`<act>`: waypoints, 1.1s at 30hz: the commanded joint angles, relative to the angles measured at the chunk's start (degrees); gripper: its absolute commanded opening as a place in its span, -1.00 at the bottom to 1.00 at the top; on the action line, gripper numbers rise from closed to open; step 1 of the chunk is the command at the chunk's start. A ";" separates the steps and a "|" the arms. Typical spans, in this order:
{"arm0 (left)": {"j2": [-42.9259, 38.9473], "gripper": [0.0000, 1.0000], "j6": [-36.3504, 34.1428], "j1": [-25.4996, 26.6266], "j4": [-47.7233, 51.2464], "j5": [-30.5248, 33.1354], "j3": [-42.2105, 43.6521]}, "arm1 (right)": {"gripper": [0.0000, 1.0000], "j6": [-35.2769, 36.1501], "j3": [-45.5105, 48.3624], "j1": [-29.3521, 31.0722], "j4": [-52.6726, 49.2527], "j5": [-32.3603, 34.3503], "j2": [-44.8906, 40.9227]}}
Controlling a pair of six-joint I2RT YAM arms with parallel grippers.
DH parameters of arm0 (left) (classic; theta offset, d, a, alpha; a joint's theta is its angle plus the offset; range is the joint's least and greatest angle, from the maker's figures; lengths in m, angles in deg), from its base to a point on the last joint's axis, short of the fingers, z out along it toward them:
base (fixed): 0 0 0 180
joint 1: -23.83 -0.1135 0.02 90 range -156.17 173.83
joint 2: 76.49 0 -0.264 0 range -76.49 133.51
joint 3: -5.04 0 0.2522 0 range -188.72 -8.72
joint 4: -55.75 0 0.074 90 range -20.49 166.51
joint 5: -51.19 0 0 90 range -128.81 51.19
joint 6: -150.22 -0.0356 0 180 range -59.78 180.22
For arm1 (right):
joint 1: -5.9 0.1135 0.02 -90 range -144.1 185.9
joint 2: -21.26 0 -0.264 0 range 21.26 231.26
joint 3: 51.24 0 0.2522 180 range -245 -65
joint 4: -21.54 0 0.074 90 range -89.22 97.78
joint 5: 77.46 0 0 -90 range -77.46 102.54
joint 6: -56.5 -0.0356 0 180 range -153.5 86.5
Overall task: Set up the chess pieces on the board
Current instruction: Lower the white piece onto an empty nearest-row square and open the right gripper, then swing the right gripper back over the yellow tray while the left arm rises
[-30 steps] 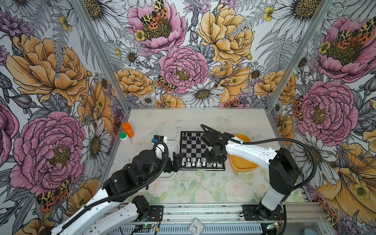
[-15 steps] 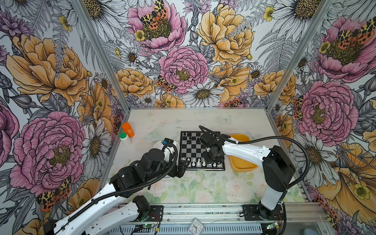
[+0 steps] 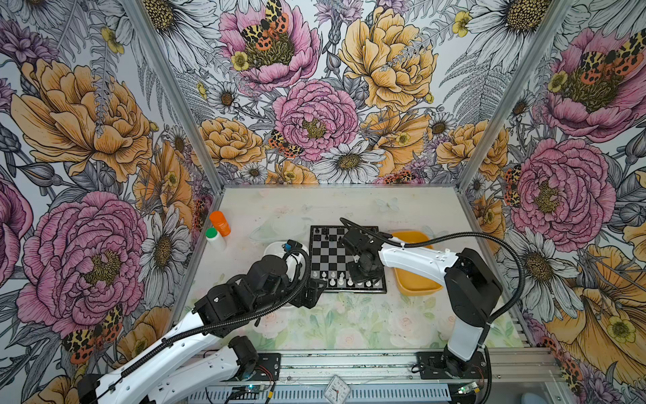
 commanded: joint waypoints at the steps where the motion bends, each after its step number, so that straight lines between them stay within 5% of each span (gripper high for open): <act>1: -0.62 0.98 -0.03 0.46 0.58 -0.79 -1.04 | -0.79 -0.47 0.34 0.40 0.80 0.30 0.87; 21: 1.39 0.98 -1.43 0.46 0.57 0.06 -2.66 | -0.45 0.86 -1.63 0.31 0.45 0.65 -2.23; 33: 7.91 0.98 -7.86 -1.32 -0.61 0.26 -7.86 | -0.23 4.00 -9.74 -5.71 -4.75 1.77 -7.35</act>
